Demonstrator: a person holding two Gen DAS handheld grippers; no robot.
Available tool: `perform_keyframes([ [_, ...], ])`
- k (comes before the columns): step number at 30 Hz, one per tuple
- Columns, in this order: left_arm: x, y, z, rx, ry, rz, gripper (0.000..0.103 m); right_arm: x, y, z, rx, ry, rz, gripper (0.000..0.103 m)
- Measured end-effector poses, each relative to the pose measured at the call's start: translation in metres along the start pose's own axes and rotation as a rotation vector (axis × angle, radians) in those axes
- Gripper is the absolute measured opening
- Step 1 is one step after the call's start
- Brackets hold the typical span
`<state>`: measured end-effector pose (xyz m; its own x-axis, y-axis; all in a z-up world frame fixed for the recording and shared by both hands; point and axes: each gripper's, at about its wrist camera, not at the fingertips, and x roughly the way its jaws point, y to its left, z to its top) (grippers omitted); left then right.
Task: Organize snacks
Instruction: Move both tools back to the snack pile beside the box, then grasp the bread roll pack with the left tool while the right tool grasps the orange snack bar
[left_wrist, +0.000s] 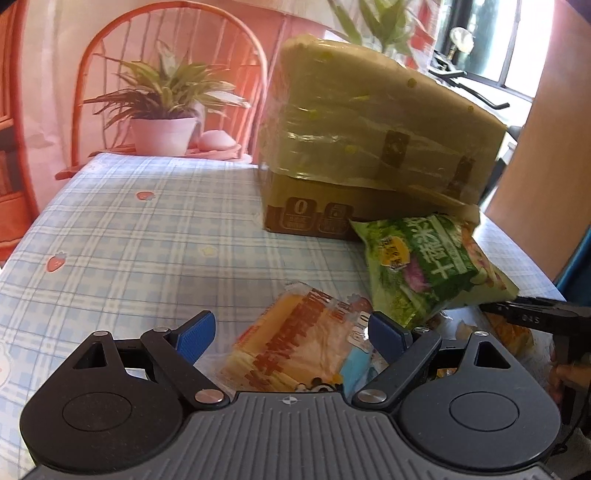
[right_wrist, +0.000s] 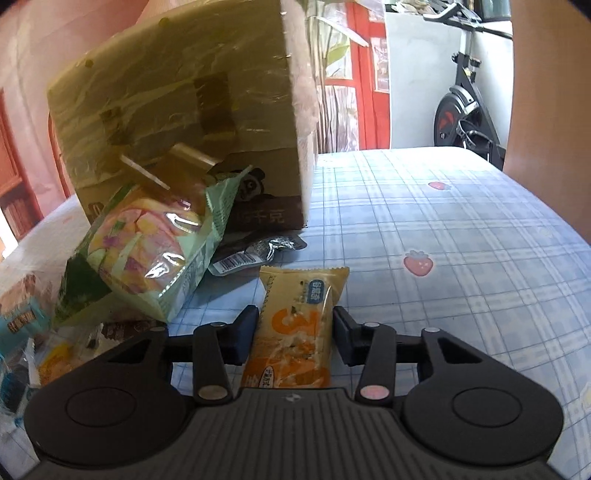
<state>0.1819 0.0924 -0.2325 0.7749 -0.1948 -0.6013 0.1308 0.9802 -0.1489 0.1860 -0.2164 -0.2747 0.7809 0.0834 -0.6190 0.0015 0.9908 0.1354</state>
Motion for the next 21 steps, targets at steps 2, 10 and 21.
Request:
perform_keyframes([
  [2,0.0,-0.006,-0.001,0.034,-0.005,-0.005,0.091,0.001,0.001,0.0,-0.013,-0.002,-0.001,0.046],
  [10,0.018,-0.014,-0.008,0.109,0.044,0.026,0.091,0.002,-0.004,-0.001,0.006,-0.009,0.024,0.046],
  [21,0.024,0.012,-0.013,-0.032,0.028,0.078,0.095,0.003,-0.005,-0.001,0.009,-0.01,0.027,0.046],
])
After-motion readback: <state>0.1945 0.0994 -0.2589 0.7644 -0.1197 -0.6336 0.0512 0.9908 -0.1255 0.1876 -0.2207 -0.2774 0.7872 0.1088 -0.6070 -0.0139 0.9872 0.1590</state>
